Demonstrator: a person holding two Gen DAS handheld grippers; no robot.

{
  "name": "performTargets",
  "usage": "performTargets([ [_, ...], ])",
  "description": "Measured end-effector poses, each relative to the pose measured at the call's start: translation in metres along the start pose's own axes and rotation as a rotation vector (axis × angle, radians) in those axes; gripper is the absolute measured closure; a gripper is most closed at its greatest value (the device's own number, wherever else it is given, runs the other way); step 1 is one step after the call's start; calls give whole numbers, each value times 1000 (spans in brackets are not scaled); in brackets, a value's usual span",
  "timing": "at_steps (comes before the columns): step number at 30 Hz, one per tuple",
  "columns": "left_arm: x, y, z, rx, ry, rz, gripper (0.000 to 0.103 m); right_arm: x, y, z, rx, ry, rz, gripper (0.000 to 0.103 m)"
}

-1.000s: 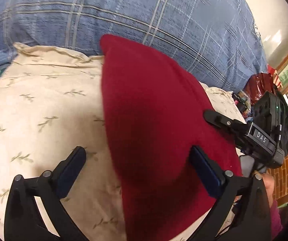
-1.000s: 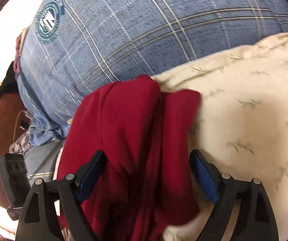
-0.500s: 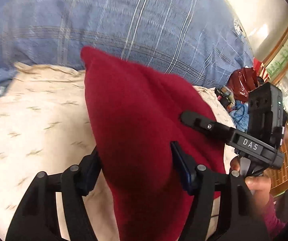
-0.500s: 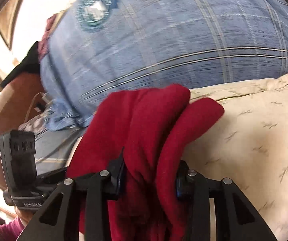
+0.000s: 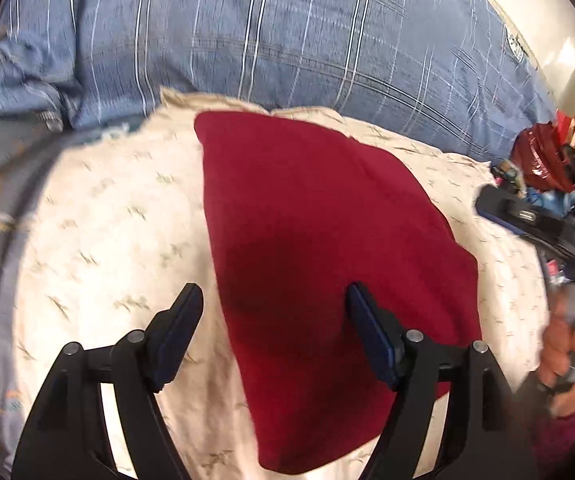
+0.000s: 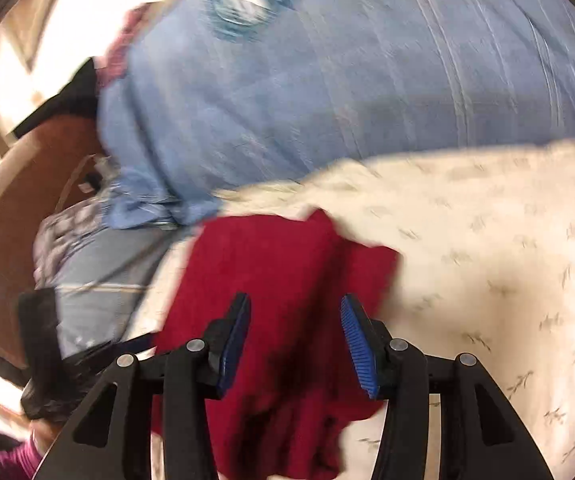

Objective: Fold small clothes

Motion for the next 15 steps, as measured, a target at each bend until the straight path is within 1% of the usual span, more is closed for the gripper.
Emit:
performTargets([
  [1,0,2,1,20,-6,-11,28,0,15,2,18,6,60,54],
  [2,1,4,1,38,-16,-18,26,0,27,-1,27,21,109,57],
  [3,2,5,2,53,-24,-21,25,-3,38,-6,29,42,164,59],
  [4,2,7,4,64,-32,-20,24,-7,46,-13,25,58,207,59],
  [6,1,10,5,72,-41,-15,24,-17,48,-33,-27,100,261,61],
  [7,2,11,8,76,-45,-18,24,-23,39,-44,-80,135,269,63],
  [9,4,14,12,91,-65,-26,23,-36,14,-61,-162,192,253,64],
  [10,4,15,15,102,-80,-29,22,-39,8,-62,-158,185,237,64],
  [11,6,16,17,121,-95,-31,22,-38,6,-58,-138,157,213,64],
  [12,7,17,19,138,-108,-31,22,-39,6,-55,-137,157,202,64],
  [14,8,21,21,155,-129,-23,22,-39,12,-47,-147,151,215,60],
  [15,8,22,22,154,-133,-15,22,-37,17,-41,-158,135,226,60],
])
Point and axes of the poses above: each gripper's, at about its wrist camera, not at the fingertips, and z roughly against the way its jaws point, y to its left, x to its top, the point moved 8 cm from there along -z, roughly the way its jaws point, and after that the axes turned 2 degrees about y, right-handed, at the moved point
